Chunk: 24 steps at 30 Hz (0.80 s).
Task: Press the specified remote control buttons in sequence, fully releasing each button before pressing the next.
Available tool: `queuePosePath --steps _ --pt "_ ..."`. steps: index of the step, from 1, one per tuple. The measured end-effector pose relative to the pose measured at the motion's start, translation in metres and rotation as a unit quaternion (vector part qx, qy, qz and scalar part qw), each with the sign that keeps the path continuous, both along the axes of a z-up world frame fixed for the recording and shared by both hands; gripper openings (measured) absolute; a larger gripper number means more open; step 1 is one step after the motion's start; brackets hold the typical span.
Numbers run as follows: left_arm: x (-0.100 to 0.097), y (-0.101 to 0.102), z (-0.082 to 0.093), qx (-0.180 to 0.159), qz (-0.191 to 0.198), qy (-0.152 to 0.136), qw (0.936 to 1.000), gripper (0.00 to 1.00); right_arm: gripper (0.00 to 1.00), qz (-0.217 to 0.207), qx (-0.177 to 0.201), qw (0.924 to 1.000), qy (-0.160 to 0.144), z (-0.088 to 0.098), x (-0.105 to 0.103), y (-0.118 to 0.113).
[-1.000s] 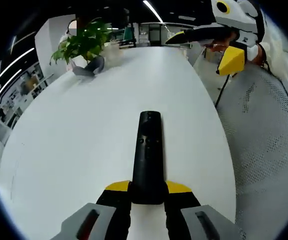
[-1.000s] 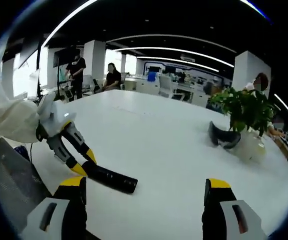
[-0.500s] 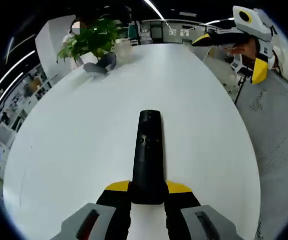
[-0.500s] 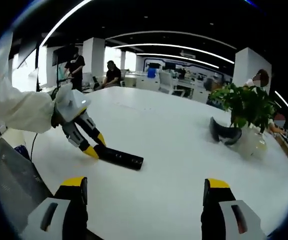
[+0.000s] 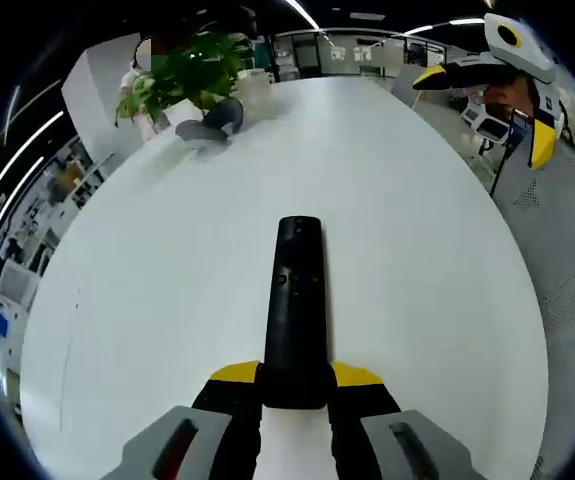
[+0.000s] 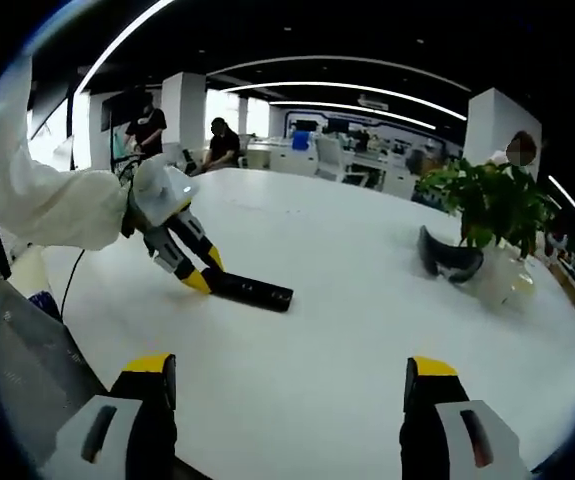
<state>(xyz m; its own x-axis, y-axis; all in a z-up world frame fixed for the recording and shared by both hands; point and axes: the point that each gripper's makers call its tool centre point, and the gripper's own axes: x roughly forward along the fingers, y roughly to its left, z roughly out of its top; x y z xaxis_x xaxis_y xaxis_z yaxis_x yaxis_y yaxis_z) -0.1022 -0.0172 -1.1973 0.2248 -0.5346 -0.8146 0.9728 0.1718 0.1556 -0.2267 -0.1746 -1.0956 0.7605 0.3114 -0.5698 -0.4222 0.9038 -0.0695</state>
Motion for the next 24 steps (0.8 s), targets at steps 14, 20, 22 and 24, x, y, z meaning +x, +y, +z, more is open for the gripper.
queuePosePath --steps 14,20,22,24 --pt "0.037 0.010 0.006 -0.006 0.023 -0.011 0.9997 0.24 0.93 0.006 -0.005 0.9999 0.013 -0.005 -0.001 0.001" --pt "0.054 0.014 0.008 -0.005 0.030 -0.018 0.9994 0.24 0.92 0.003 -0.008 0.9998 0.020 -0.008 -0.001 0.000" --pt "0.058 0.015 0.009 -0.004 0.029 -0.020 0.9994 0.24 0.92 0.001 -0.008 0.9997 0.021 -0.008 -0.001 -0.001" --pt "0.064 0.016 0.008 -0.002 0.027 -0.023 0.9994 0.24 0.91 0.001 -0.008 0.9997 0.024 -0.010 -0.002 -0.001"
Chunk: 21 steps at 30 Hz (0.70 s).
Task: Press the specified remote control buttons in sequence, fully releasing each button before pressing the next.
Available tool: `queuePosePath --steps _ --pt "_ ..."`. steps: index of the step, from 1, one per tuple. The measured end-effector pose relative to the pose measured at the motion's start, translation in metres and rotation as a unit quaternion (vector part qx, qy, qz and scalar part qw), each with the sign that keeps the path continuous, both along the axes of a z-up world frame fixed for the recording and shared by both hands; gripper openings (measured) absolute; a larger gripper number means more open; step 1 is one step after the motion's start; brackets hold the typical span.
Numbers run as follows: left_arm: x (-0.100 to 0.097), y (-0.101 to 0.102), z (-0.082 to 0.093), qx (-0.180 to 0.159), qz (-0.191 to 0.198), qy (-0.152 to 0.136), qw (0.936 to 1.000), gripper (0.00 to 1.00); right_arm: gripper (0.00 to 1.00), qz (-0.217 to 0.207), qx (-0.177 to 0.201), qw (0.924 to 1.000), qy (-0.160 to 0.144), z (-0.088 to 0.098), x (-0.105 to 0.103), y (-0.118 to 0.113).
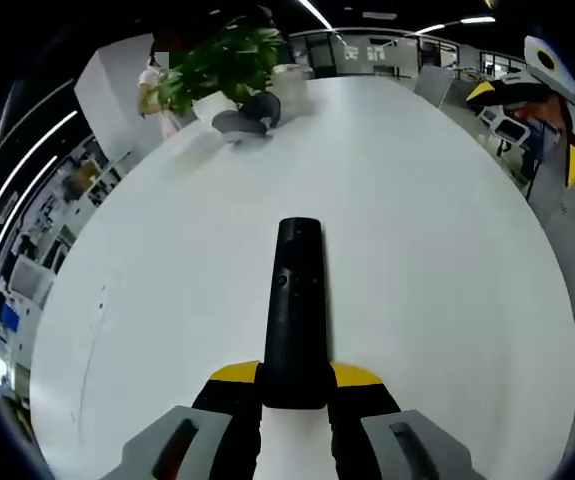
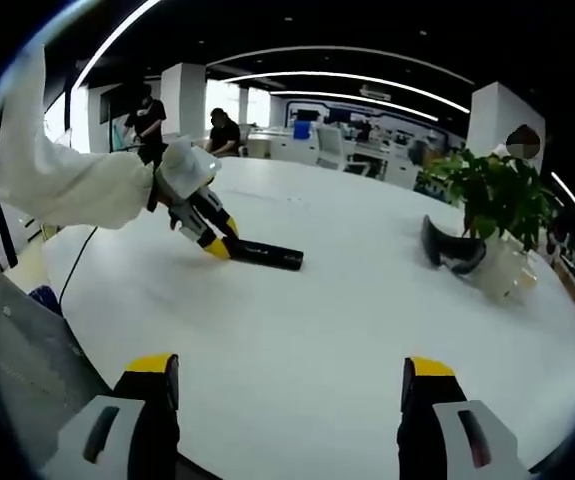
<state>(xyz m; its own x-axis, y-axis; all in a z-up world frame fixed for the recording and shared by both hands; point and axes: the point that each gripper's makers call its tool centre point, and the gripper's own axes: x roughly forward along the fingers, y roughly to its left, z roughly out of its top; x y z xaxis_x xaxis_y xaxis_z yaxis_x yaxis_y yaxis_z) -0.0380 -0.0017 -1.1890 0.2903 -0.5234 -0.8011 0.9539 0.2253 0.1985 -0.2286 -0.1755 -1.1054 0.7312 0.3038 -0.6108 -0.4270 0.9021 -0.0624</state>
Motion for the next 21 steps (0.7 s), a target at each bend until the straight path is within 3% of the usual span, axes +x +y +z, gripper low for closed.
queuePosePath --steps 21 --pt "0.057 0.001 0.001 0.017 -0.012 -0.006 0.9998 0.24 0.91 -0.008 -0.004 0.9999 0.015 -0.007 -0.001 -0.004"
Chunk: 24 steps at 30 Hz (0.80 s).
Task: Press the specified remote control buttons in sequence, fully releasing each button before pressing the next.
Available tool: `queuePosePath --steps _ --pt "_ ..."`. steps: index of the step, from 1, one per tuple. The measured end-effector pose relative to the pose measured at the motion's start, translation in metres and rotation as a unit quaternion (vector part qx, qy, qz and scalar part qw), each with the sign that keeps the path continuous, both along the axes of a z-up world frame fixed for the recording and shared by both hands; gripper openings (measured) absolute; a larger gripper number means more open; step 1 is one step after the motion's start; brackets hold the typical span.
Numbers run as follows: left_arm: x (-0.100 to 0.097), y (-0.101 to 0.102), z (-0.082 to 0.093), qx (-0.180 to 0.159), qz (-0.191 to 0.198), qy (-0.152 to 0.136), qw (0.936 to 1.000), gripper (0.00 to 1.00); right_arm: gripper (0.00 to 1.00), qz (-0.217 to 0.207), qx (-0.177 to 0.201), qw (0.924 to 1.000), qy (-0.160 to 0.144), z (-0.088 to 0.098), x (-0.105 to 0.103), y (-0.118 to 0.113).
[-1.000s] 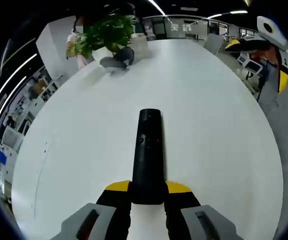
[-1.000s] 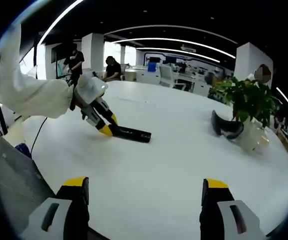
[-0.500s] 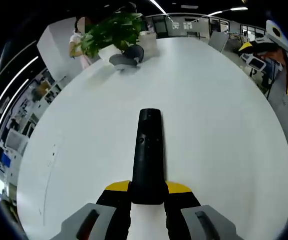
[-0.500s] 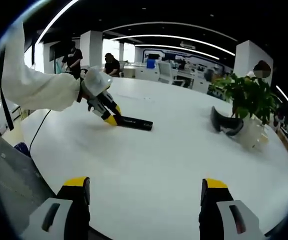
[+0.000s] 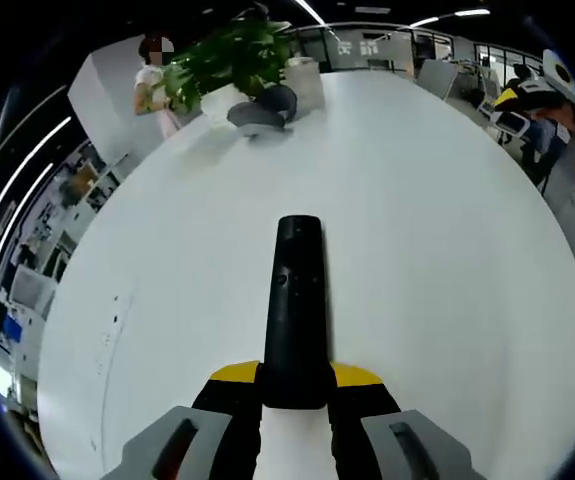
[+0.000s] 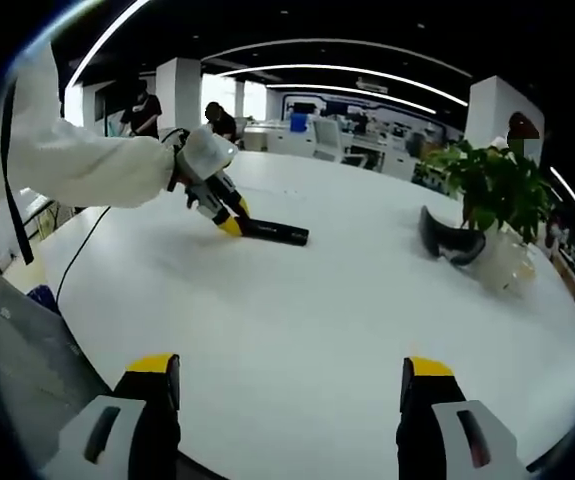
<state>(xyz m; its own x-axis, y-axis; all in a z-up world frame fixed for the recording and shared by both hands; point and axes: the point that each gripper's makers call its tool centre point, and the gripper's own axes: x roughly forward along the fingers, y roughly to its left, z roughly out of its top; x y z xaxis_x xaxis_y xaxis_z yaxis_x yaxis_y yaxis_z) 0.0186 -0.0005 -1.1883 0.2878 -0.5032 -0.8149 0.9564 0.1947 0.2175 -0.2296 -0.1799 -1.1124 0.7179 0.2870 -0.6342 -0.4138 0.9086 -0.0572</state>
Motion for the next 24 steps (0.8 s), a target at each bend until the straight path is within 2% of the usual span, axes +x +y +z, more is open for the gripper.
queuePosePath --steps 11,16,19,22,24 --pt "0.022 -0.001 -0.004 0.025 -0.020 0.002 0.9995 0.24 0.90 -0.002 -0.003 1.0000 0.006 -0.003 0.000 -0.002" --pt "0.021 -0.001 -0.001 0.020 -0.015 0.047 0.9986 0.24 0.90 -0.005 -0.004 1.0000 0.004 -0.002 0.001 -0.003" --pt "0.021 -0.001 0.000 0.017 -0.018 0.059 0.9979 0.25 0.90 -0.004 -0.005 1.0000 0.004 -0.003 0.001 -0.003" --pt "0.020 -0.002 0.000 0.020 -0.022 0.044 0.9986 0.27 0.90 -0.003 -0.006 1.0000 0.003 -0.003 0.002 -0.002" --pt "0.028 0.000 0.001 0.023 -0.004 0.028 0.9993 0.31 0.90 -0.001 -0.007 1.0000 0.001 -0.002 0.002 -0.001"
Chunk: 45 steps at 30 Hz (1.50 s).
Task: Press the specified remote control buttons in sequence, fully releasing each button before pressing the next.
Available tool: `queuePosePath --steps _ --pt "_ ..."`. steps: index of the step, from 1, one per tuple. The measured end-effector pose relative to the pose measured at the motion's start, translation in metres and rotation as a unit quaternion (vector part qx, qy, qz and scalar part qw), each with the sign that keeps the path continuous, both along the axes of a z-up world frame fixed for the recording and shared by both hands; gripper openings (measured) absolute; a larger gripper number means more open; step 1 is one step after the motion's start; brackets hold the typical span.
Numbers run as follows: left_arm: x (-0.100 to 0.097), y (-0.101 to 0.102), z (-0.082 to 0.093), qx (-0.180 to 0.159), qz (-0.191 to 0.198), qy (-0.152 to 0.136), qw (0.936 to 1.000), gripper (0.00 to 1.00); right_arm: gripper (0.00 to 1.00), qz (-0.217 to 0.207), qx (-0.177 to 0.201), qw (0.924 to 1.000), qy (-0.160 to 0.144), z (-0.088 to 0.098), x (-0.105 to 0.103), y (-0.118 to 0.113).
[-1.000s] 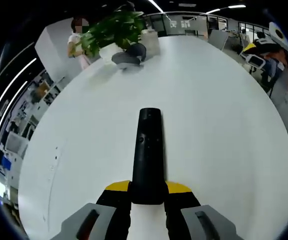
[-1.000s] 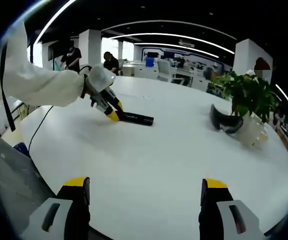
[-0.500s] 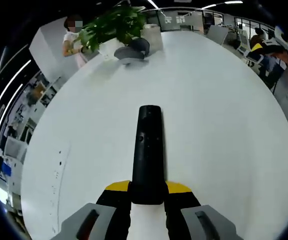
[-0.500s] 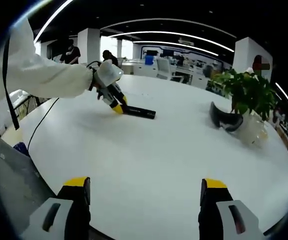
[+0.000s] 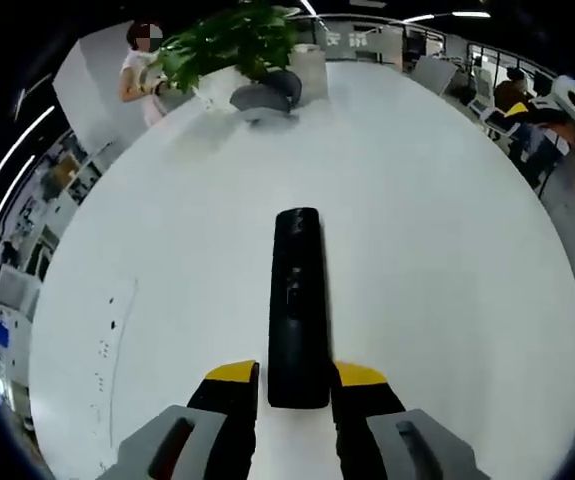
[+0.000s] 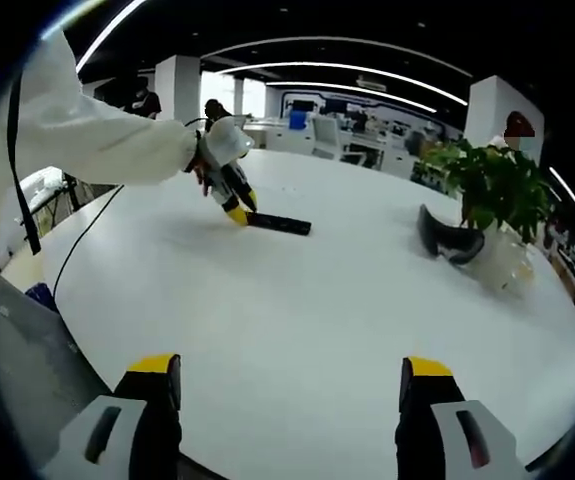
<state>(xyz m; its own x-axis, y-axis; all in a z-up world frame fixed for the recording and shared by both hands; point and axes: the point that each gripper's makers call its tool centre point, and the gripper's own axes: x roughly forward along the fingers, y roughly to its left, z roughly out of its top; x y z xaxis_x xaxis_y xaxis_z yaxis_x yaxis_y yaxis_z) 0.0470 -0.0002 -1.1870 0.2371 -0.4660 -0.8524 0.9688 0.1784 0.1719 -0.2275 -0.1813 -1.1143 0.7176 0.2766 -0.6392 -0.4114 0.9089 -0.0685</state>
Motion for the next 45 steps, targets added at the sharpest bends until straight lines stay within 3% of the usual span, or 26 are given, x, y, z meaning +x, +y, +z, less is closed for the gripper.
queuePosePath --steps 2,5,6,7,11,14,16,18,21,26,29,32,34,36,39,43,44,45 --pt "0.005 0.003 0.000 -0.002 0.033 -0.005 0.9994 0.37 0.90 0.002 -0.001 1.0000 -0.003 0.001 0.000 0.001" --pt "0.015 0.007 0.005 -0.014 0.046 -0.031 0.9984 0.59 0.90 0.003 -0.003 0.9999 -0.009 0.003 0.001 0.002" --pt "0.018 0.012 0.004 -0.013 0.084 -0.028 0.9960 0.65 0.90 0.003 -0.003 0.9999 -0.013 0.005 0.001 0.002" --pt "0.022 0.015 0.006 -0.011 0.094 -0.036 0.9948 0.69 0.90 0.003 -0.003 0.9999 -0.016 0.005 0.001 0.002" --pt "0.021 0.020 0.006 -0.014 0.117 -0.053 0.9916 0.75 0.90 0.001 0.001 0.9997 -0.023 0.009 0.002 0.001" --pt "0.011 0.022 0.005 -0.015 0.129 -0.047 0.9904 0.77 0.91 -0.004 0.007 0.9994 -0.033 0.014 0.003 -0.001" --pt "0.004 0.026 0.007 -0.027 0.154 -0.043 0.9868 0.84 0.92 -0.009 0.011 0.9993 -0.036 0.015 0.003 -0.002" --pt "-0.004 0.024 0.015 -0.065 0.182 -0.034 0.9806 0.91 0.93 -0.013 0.012 0.9990 -0.040 0.017 0.004 -0.004" --pt "-0.014 0.029 0.031 -0.096 0.199 -0.053 0.9739 0.93 0.95 -0.018 0.013 0.9984 -0.051 0.021 0.005 -0.006" --pt "-0.047 0.033 0.054 -0.164 0.245 -0.039 0.9549 0.97 0.99 -0.028 0.018 0.9973 -0.066 0.028 0.007 -0.008" --pt "-0.072 0.039 0.064 -0.176 0.249 -0.043 0.9512 1.00 0.99 -0.028 0.032 0.9964 -0.073 0.034 0.006 -0.006" --pt "-0.091 0.045 0.078 -0.200 0.267 -0.065 0.9405 1.00 0.99 -0.029 0.038 0.9963 -0.072 0.035 0.006 -0.005" --pt "-0.109 0.048 0.085 -0.200 0.268 -0.075 0.9397 1.00 0.99 -0.027 0.041 0.9959 -0.076 0.037 0.005 -0.003" --pt "-0.120 0.054 0.090 -0.203 0.276 -0.092 0.9350 1.00 0.99 -0.025 0.043 0.9957 -0.077 0.039 0.005 -0.001" --pt "-0.139 0.062 0.100 -0.229 0.306 -0.097 0.9191 1.00 0.99 -0.018 0.042 0.9958 -0.079 0.041 0.003 0.002" --pt "-0.162 0.072 0.108 -0.242 0.324 -0.102 0.9089 1.00 0.99 -0.018 0.048 0.9953 -0.082 0.045 -0.003 0.003" --pt "-0.167 0.075 0.112 -0.252 0.336 -0.106 0.9012 1.00 0.99 -0.020 0.056 0.9951 -0.079 0.045 -0.005 0.003" --pt "-0.171 0.077 0.115 -0.258 0.340 -0.109 0.8977 1.00 0.99 -0.022 0.062 0.9947 -0.078 0.046 -0.006 0.003"
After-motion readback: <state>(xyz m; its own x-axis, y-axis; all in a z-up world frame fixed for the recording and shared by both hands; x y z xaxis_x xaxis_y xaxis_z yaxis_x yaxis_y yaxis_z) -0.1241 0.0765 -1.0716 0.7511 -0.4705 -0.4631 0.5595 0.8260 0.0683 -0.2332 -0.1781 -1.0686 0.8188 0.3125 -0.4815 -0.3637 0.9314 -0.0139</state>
